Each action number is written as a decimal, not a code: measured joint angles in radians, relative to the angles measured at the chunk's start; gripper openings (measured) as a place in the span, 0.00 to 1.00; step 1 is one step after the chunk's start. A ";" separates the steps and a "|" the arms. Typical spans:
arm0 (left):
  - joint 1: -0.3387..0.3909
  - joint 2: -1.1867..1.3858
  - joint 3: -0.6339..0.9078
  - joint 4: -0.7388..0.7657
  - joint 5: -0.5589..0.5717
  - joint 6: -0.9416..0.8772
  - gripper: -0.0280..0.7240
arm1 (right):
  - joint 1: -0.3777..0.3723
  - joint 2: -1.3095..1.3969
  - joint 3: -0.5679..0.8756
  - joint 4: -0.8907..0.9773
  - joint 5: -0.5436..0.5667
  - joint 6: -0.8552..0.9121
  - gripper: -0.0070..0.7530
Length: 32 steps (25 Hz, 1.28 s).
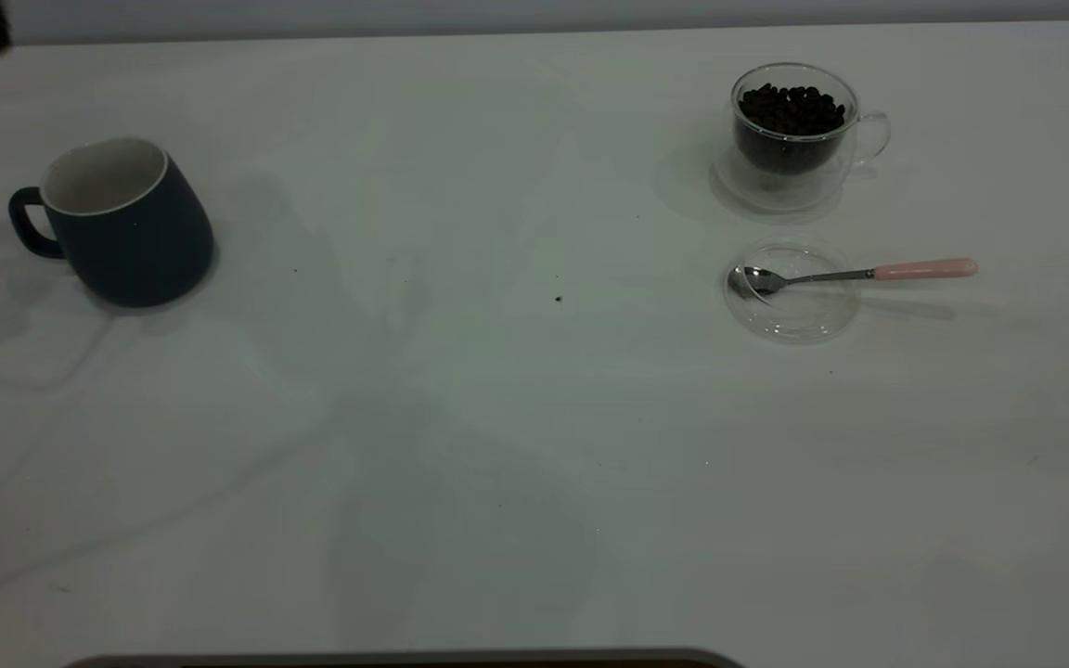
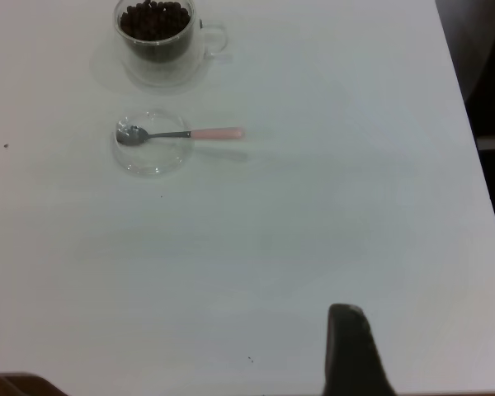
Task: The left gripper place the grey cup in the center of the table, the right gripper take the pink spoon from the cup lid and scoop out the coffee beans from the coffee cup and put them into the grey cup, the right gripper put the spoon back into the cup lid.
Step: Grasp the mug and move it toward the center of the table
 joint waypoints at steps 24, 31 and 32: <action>-0.143 0.075 -0.008 -0.339 0.000 0.504 0.70 | 0.000 0.000 0.000 0.000 0.000 0.000 0.65; -0.274 0.083 -0.008 -0.395 -0.099 0.504 0.70 | 0.000 0.000 0.000 0.000 0.000 0.000 0.65; -0.292 0.084 -0.008 -0.395 -0.114 0.504 0.70 | 0.000 0.000 0.000 0.000 0.000 0.000 0.65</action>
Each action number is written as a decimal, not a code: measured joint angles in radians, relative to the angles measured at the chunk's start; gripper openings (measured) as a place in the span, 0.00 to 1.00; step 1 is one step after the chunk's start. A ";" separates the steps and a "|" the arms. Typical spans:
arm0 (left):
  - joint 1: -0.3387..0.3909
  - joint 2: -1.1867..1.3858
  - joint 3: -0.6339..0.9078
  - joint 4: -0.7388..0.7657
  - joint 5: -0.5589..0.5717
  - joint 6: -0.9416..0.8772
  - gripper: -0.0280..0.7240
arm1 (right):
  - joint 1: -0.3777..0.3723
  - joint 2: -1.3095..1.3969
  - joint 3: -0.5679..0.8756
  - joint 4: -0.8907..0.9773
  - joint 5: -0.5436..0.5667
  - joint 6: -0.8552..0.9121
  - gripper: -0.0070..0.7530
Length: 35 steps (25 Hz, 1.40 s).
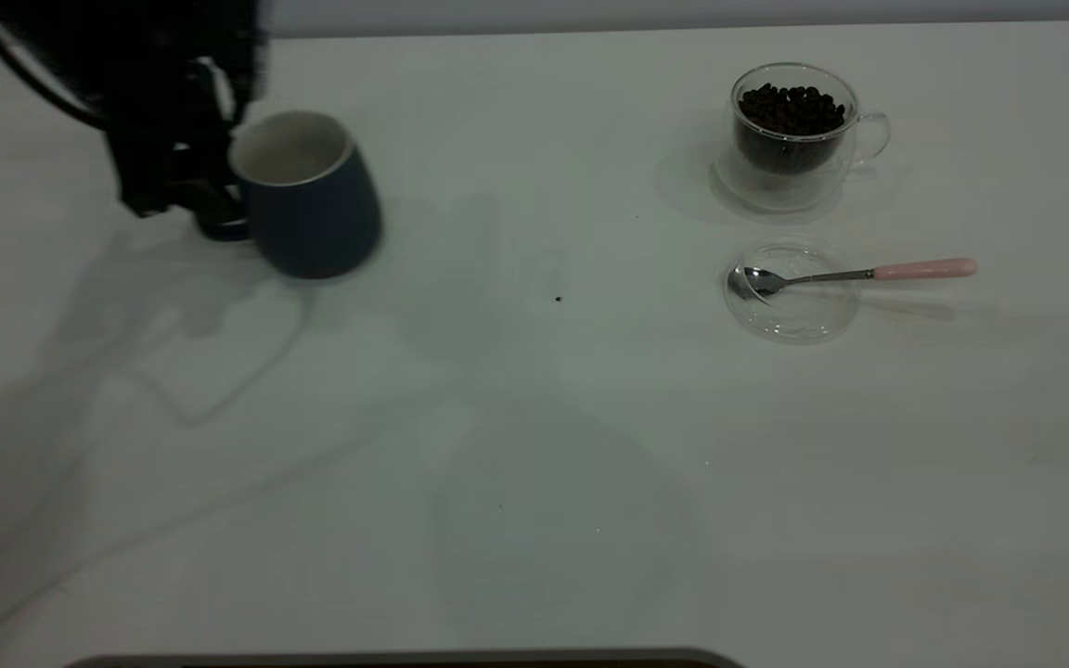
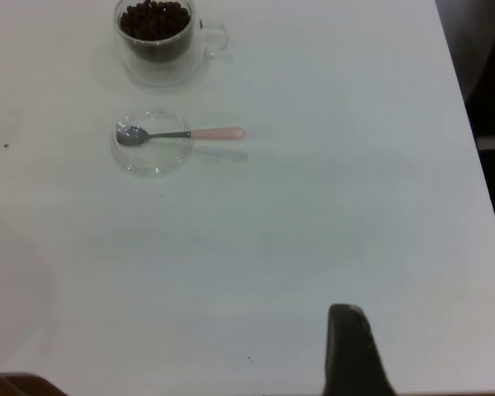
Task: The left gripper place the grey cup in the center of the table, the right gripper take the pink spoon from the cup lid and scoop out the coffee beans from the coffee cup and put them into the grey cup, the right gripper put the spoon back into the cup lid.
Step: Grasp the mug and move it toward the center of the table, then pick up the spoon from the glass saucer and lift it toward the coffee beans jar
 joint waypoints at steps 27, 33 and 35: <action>-0.152 -0.012 0.000 -0.112 -0.058 0.000 0.70 | 0.000 0.000 0.000 0.000 0.000 0.000 0.65; -0.072 -0.110 0.000 -0.085 0.157 -0.057 0.70 | 0.000 0.000 0.000 0.000 0.000 0.000 0.65; -0.045 -0.155 0.000 -0.066 0.198 -0.139 0.70 | 0.000 0.000 0.000 0.000 0.000 0.000 0.65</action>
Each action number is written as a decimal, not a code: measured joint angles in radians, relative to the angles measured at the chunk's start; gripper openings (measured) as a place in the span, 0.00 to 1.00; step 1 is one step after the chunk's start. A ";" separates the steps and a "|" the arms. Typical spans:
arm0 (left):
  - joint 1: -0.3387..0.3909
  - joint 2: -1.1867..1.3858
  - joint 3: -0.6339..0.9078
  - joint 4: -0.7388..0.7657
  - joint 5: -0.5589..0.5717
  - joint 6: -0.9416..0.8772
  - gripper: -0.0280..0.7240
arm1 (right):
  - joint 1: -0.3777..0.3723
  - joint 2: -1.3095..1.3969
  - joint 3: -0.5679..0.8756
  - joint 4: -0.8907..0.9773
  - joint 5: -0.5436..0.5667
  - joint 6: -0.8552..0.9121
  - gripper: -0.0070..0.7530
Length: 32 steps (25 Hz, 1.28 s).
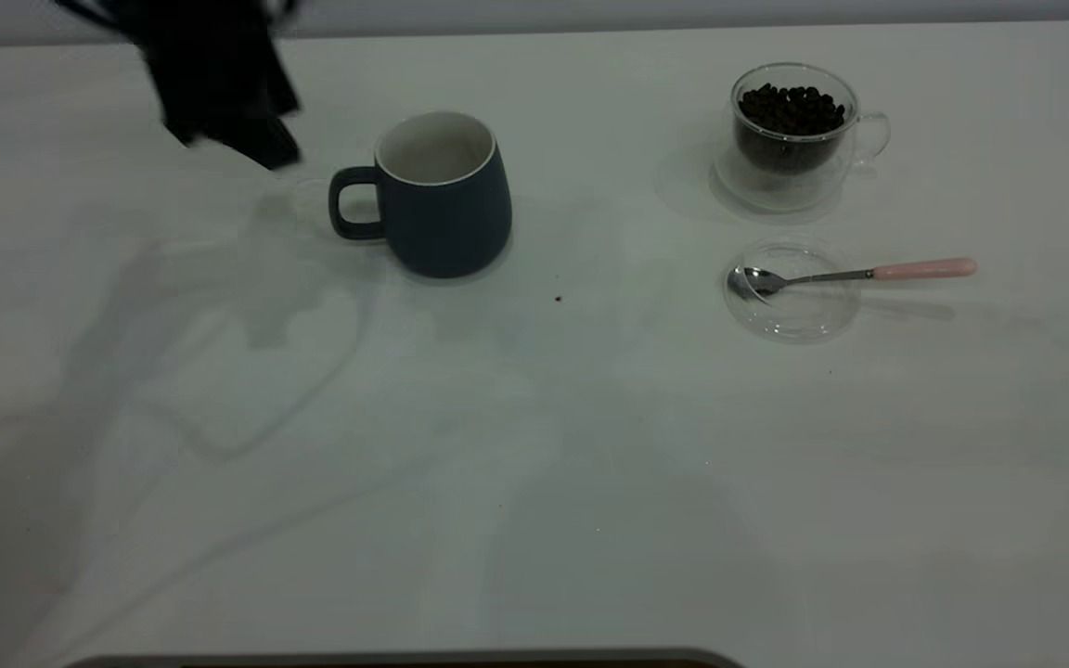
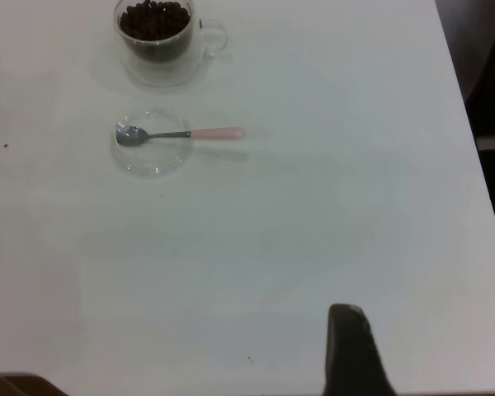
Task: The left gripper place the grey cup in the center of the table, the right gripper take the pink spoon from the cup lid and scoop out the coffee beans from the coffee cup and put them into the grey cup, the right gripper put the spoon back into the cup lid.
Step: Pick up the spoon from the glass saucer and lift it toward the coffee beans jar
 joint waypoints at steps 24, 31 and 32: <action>0.023 -1.016 0.123 0.456 0.637 -1.401 0.70 | 0.000 0.000 0.000 0.000 0.000 0.000 0.65; 0.023 -1.263 0.521 0.462 0.637 -1.482 0.70 | 0.000 -0.001 0.000 0.000 0.000 0.000 0.65; 0.023 -1.304 0.584 0.462 0.635 -1.491 0.70 | 0.000 -0.001 0.000 0.000 0.000 0.000 0.65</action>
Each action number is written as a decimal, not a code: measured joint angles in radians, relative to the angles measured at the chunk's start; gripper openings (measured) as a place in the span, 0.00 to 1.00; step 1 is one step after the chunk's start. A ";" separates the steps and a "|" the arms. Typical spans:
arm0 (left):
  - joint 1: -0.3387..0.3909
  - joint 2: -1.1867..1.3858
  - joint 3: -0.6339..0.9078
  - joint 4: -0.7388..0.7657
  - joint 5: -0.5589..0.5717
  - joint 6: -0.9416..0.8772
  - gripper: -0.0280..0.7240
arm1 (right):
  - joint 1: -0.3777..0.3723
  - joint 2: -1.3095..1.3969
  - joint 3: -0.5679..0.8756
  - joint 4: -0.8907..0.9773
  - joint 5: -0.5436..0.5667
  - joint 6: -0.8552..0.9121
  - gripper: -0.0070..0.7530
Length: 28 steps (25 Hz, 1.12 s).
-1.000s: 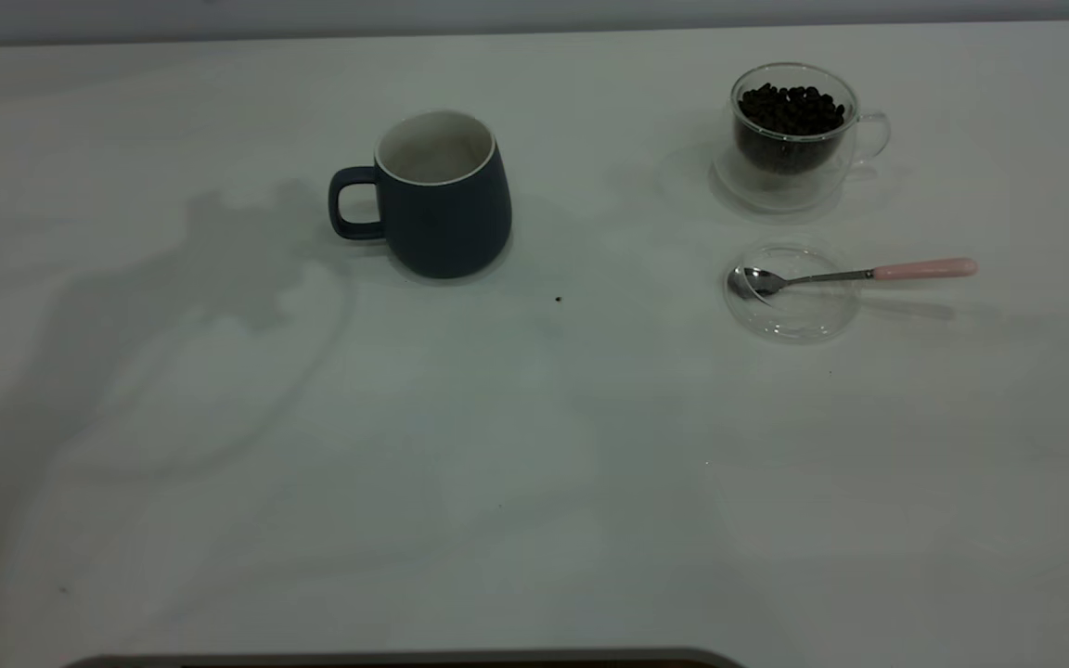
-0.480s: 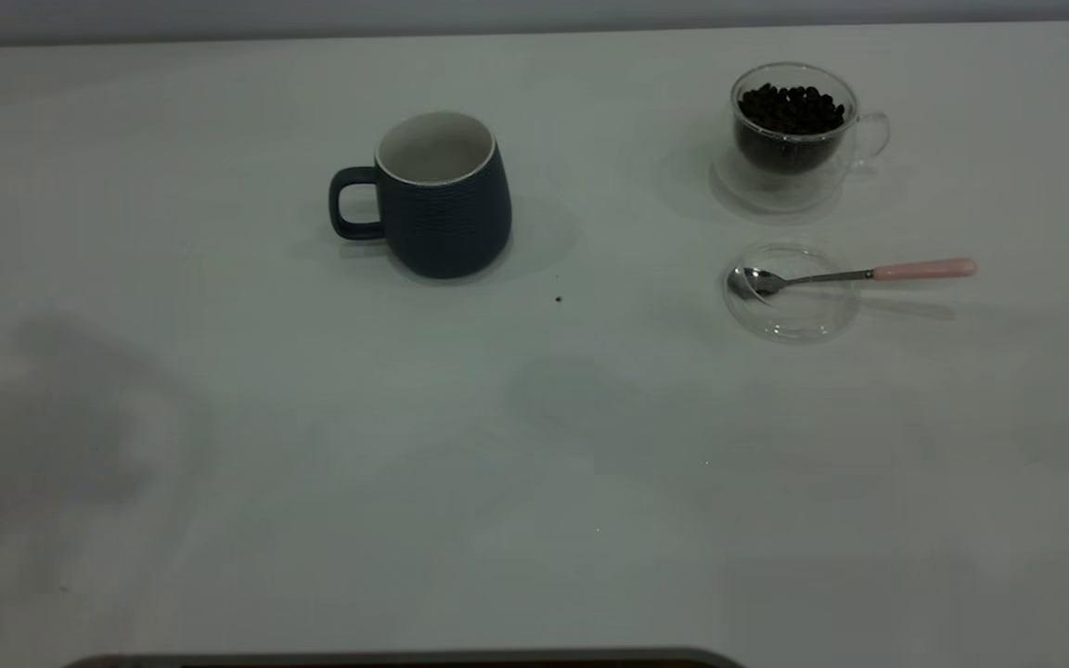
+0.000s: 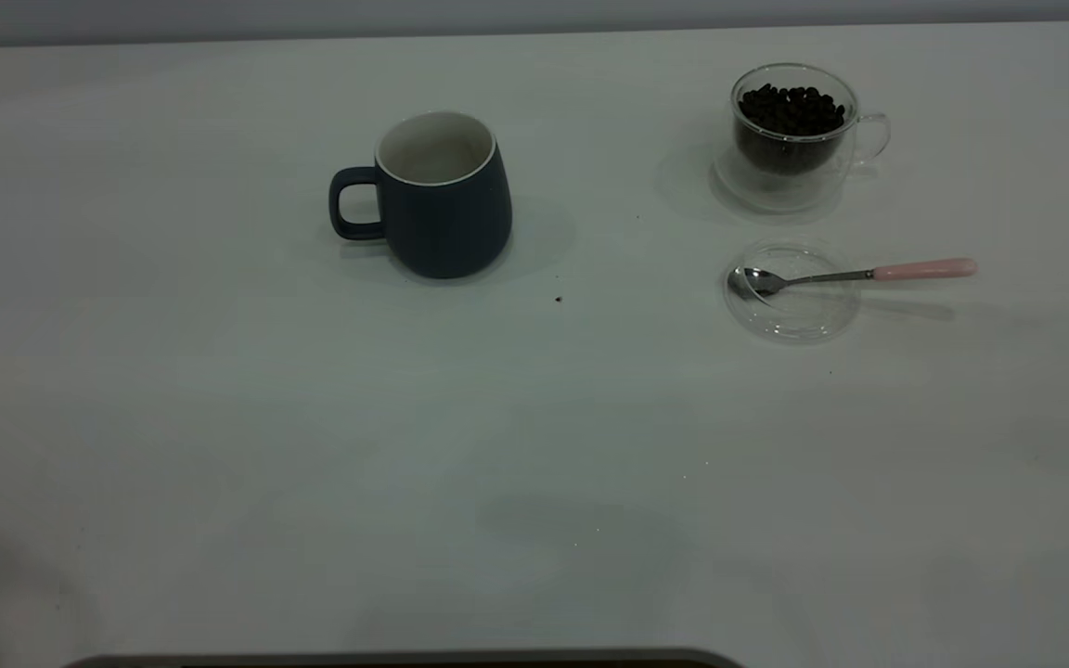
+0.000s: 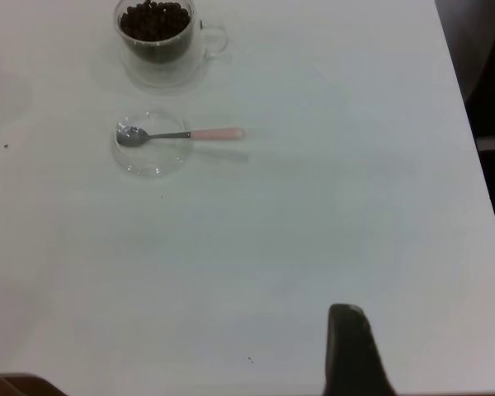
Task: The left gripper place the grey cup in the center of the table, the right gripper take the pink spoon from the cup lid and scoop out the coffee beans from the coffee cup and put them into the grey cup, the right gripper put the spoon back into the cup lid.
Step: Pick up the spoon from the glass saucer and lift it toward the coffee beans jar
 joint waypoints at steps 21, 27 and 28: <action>0.000 -0.719 0.344 0.024 -0.050 -0.069 0.70 | 0.000 -0.004 0.000 0.000 0.000 0.000 0.65; 0.097 -0.850 0.344 0.024 -0.043 -0.069 0.70 | 0.000 -0.004 0.000 0.000 0.000 0.000 0.65; 0.121 -0.863 0.344 0.025 -0.043 -0.069 0.70 | 0.000 -0.004 0.000 0.000 0.000 0.000 0.65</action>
